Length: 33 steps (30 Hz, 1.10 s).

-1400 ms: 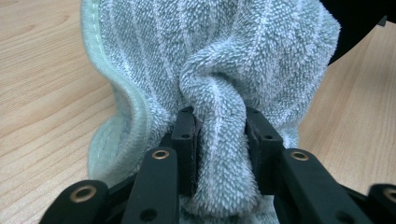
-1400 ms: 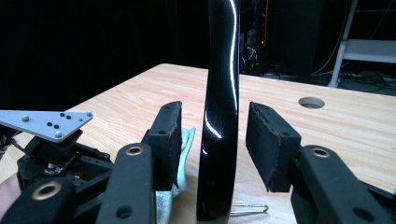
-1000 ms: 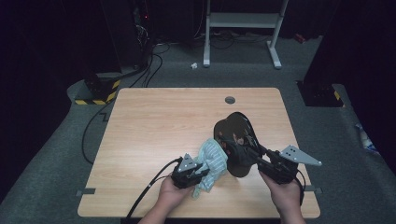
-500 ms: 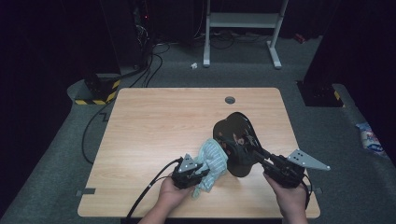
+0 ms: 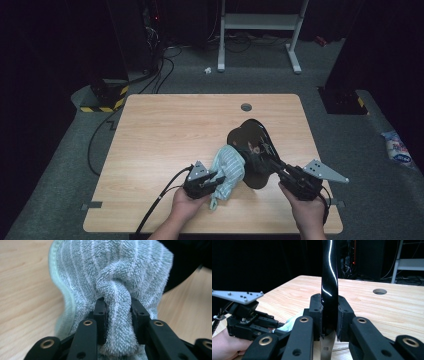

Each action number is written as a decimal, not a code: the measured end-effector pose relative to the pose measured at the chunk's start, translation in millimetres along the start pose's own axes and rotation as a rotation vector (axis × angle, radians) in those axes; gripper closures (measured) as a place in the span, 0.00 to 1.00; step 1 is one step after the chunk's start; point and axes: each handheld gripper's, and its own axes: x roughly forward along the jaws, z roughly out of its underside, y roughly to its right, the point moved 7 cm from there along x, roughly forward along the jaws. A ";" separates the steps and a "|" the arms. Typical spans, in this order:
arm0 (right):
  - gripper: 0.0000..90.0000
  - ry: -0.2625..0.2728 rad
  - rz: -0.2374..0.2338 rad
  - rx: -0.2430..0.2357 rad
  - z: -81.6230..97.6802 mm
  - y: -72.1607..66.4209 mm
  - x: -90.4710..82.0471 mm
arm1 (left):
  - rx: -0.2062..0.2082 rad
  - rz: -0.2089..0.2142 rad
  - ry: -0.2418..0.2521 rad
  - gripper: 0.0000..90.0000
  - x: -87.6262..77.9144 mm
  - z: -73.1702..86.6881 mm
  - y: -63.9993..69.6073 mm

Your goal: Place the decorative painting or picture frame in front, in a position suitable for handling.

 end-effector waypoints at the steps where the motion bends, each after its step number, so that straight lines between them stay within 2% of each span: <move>1: 0.87 0.000 0.000 0.000 0.0 0.0 0.0 | 0.000 0.000 0.000 0.79 0.0 0.0 0.0; 2: 0.87 0.000 -0.003 -0.003 -0.1 -0.4 1.0 | 0.035 0.004 0.005 0.79 4.1 -12.0 6.5; 6: 0.87 0.001 -0.005 -0.003 -0.1 -0.9 2.1 | 0.083 0.035 -0.005 0.79 17.9 -29.1 25.1; 9: 0.87 0.003 -0.006 -0.004 0.0 -1.4 2.5 | 0.128 0.073 -0.030 0.80 29.7 -32.5 45.8; 13: 0.87 0.004 -0.007 -0.001 0.1 -1.4 2.5 | 0.196 0.116 -0.071 0.80 42.0 -27.3 76.7; 19: 0.86 0.003 -0.015 0.004 0.1 -0.2 2.4 | 0.198 0.167 -0.082 0.80 44.3 -23.5 95.6; 21: 0.87 0.004 -0.013 0.001 -0.2 -1.1 2.9 | 0.210 0.179 -0.082 0.80 43.6 -23.8 98.4; 22: 0.87 0.002 -0.011 -0.006 -0.3 -1.8 3.1 | 0.231 0.185 -0.082 0.80 43.3 -24.4 104.4; 24: 0.87 -0.001 -0.012 -0.009 -0.4 -2.8 3.5 | 0.245 0.177 -0.083 0.80 43.7 -24.8 105.6; 27: 0.87 -0.001 -0.011 -0.010 -0.5 -3.7 3.7 | 0.232 0.177 -0.087 0.80 44.4 -23.9 101.6; 29: 0.87 -0.002 -0.011 -0.008 -0.3 -3.7 3.7 | 0.200 0.159 -0.087 0.80 43.4 -23.5 88.4; 30: 0.87 -0.002 -0.011 -0.008 -0.3 -3.7 3.7 | 0.200 0.159 -0.087 0.80 43.4 -23.5 88.4; 31: 0.87 -0.004 -0.011 -0.004 0.3 -3.5 4.0 | 0.165 0.145 -0.081 0.80 42.3 -22.7 76.0; 32: 0.87 -0.005 -0.012 -0.002 0.6 -3.5 4.2 | 0.148 0.137 -0.082 0.80 41.9 -22.1 69.8; 33: 0.87 -0.005 -0.012 -0.002 0.6 -3.5 4.2 | 0.148 0.137 -0.082 0.80 41.9 -22.1 69.8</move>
